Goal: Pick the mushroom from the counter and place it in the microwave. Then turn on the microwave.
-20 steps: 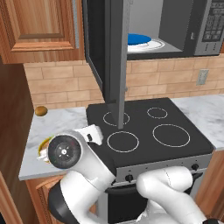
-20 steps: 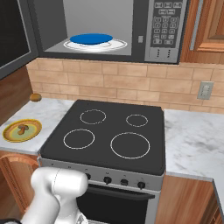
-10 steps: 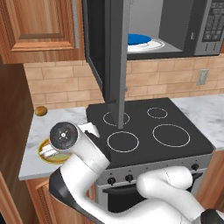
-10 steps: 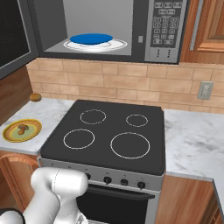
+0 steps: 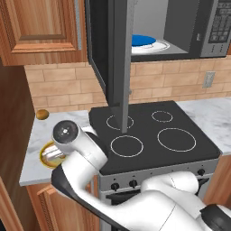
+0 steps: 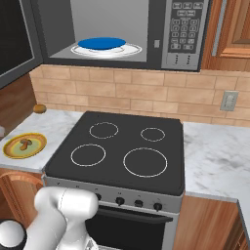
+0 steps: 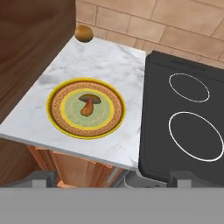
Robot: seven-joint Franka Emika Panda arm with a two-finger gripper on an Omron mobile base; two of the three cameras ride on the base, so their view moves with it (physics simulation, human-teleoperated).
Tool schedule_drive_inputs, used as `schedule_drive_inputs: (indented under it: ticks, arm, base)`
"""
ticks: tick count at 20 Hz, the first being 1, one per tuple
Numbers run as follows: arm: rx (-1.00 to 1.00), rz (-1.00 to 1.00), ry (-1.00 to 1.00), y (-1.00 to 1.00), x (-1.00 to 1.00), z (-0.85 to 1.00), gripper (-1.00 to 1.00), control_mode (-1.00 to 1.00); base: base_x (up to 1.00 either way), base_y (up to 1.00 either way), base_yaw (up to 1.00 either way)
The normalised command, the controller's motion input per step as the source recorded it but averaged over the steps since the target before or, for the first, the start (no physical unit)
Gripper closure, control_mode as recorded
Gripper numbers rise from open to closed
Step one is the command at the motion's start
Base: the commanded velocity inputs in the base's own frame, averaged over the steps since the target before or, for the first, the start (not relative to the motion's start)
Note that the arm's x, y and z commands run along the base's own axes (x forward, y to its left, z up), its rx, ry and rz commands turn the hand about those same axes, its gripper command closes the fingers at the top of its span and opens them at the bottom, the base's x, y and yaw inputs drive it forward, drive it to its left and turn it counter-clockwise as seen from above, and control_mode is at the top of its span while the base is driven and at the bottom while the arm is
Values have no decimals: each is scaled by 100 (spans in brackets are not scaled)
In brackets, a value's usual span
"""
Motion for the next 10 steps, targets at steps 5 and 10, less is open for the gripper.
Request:
schedule_drive_inputs:
  ticks: [5,10]
  arm:
    - [0,0,11,8,26,-38,-100,-100]
    - [0,0,8,4,26,-32,-100,-100]
  base:
    - [0,0,0]
    - [0,0,0]
